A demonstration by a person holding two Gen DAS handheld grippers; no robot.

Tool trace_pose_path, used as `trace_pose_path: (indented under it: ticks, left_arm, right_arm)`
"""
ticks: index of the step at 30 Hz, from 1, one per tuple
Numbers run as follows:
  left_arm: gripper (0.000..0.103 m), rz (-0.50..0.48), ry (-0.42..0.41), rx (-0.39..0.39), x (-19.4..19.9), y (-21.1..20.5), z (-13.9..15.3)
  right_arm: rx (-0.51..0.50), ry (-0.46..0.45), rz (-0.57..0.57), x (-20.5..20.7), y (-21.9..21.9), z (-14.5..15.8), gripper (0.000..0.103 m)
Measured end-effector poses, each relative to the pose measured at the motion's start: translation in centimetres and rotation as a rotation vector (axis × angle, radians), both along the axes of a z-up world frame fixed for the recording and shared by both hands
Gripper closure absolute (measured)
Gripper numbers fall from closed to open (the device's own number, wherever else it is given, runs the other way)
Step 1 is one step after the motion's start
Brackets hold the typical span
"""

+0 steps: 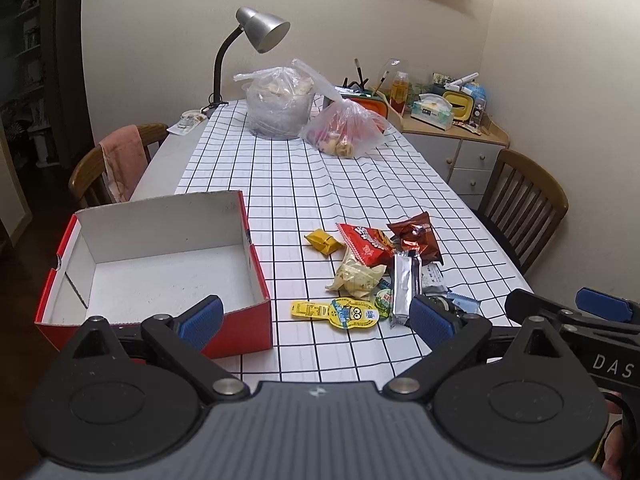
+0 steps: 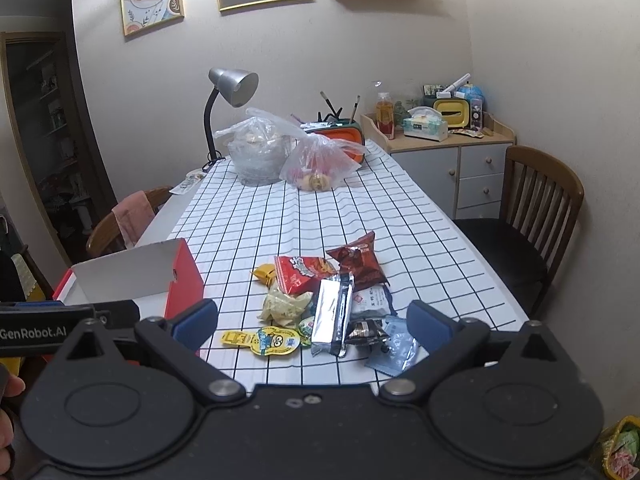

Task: Organize snacks
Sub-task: 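Move both tools toward the snack pile on the table, then grasp the silver wafer bar with the left tool while the right tool grasps the dark chocolate bar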

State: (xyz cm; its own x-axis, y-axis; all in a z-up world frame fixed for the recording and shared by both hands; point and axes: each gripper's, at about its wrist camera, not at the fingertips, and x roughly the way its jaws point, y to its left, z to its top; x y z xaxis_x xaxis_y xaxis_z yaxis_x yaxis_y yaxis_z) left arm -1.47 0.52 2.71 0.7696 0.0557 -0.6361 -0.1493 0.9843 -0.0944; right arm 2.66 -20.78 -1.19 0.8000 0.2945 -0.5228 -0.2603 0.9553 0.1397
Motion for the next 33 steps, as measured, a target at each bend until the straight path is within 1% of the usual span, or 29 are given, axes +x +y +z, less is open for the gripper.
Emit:
trace_pose_path:
  ticks: [11,18,27,30,33]
  left_arm:
    - [0.003,0.011,0.011,-0.004,-0.2,0.1,-0.2]
    - [0.003,0.007,0.024,-0.010,0.3,0.0,-0.6]
    - [0.003,0.002,0.064,-0.017,2.8,-1.2,-1.8]
    - [0.003,-0.015,0.078,-0.014,4.0,-1.9,-2.2]
    - [0.003,-0.038,0.095,-0.010,5.3,-2.9,-2.7]
  right_arm:
    - [-0.004,-0.001,0.014,-0.2,0.2,0.0,0.002]
    - [-0.018,0.019,0.024,0.4,0.2,-0.3,0.002]
    - [-0.025,0.057,0.032,2.9,-1.2,-1.6,0.004]
    - [-0.026,0.078,0.043,4.2,-2.2,-2.2,0.005]
    - [-0.049,0.089,0.070,5.6,-2.9,-3.2,0.007]
